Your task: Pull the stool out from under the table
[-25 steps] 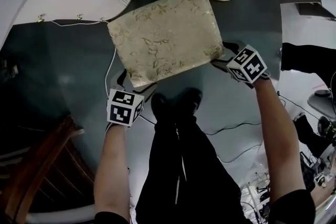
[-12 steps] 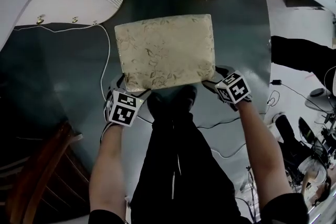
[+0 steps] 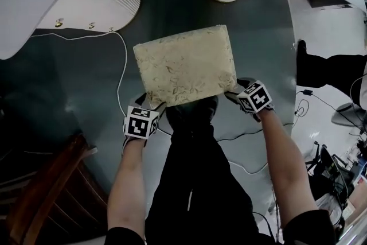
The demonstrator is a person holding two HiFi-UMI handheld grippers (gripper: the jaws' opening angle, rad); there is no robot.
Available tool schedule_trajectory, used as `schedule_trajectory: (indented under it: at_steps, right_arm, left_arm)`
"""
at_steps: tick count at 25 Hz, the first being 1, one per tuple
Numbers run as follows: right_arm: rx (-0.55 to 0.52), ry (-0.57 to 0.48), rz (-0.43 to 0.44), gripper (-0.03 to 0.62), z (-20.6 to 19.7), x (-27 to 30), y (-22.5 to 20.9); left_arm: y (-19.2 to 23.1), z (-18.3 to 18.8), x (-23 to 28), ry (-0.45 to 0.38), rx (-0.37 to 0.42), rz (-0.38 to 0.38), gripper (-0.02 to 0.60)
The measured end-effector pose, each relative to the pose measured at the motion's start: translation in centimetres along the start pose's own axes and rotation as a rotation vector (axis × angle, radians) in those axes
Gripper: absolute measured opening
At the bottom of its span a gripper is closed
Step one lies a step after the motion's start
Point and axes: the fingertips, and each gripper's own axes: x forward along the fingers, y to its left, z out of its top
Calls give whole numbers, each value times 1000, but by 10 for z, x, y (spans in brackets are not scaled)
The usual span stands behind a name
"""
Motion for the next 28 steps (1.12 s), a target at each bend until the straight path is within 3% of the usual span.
schedule_trajectory:
  at_steps: [2,5,10,13,19,28]
  right_arm:
    - [65,-3,-13,250,-8,-11,0]
    - [172,-62,-8,233,-10,-48,29]
    - [250,-259,49,218,43,-148,105]
    - [234,-398,69,196,84,-210,147]
    - [87,-511,62,169,118,-294,219]
    - [-39,-641,108,150,131,-374,256]
  left_arm:
    - [3,10,-16,-34,-21,30,324]
    - [-11,23,-57,-63,8,29,319]
    - [-64,69,-147,-170,101,-13,249]
    - [-89,91,-200,-250,134,-8,238]
    - [-103,101,-297,-385,130,54,184]
    - [-129,105,-389,-496,89,158,140]
